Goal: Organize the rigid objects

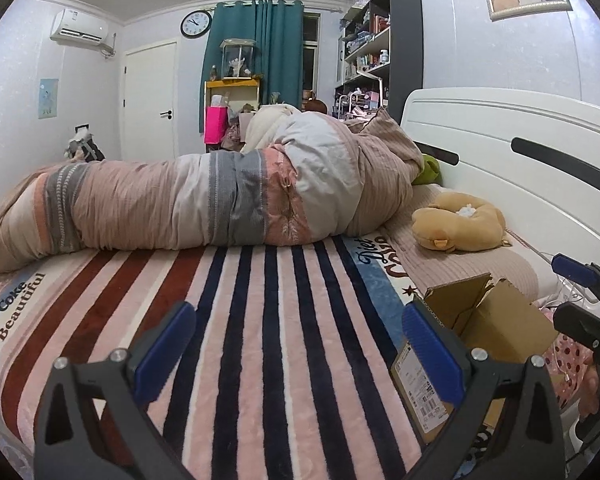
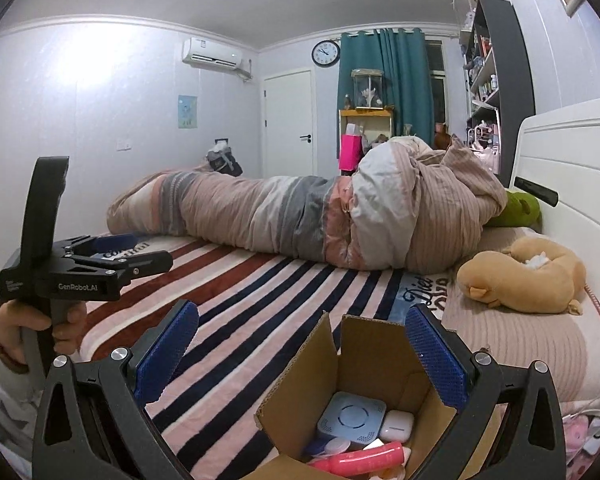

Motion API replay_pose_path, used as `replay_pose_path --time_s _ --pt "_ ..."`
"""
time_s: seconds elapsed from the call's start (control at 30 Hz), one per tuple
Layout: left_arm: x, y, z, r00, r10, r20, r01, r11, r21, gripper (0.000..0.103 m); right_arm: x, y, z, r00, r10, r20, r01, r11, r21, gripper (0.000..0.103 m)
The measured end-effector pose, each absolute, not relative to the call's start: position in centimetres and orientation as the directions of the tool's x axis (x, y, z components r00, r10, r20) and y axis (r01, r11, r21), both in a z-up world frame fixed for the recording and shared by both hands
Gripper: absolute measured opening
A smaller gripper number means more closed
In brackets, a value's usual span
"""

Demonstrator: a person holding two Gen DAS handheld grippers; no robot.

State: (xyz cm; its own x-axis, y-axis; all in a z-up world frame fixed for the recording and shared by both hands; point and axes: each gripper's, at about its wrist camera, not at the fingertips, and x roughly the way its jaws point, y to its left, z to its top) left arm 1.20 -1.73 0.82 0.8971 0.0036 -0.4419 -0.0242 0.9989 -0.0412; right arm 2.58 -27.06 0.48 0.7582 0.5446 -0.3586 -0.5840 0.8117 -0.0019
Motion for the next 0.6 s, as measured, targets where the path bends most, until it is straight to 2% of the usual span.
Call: replay_pose_path --time_s 0.6 --pt "0.85 -1.62 0.8 0.899 0.023 -0.436 -0.039 0.999 -0.029 0.102 2.4 -26.82 0.73 0.751 0.55 -0.366 -0.584 0.812 0.022 0.103"
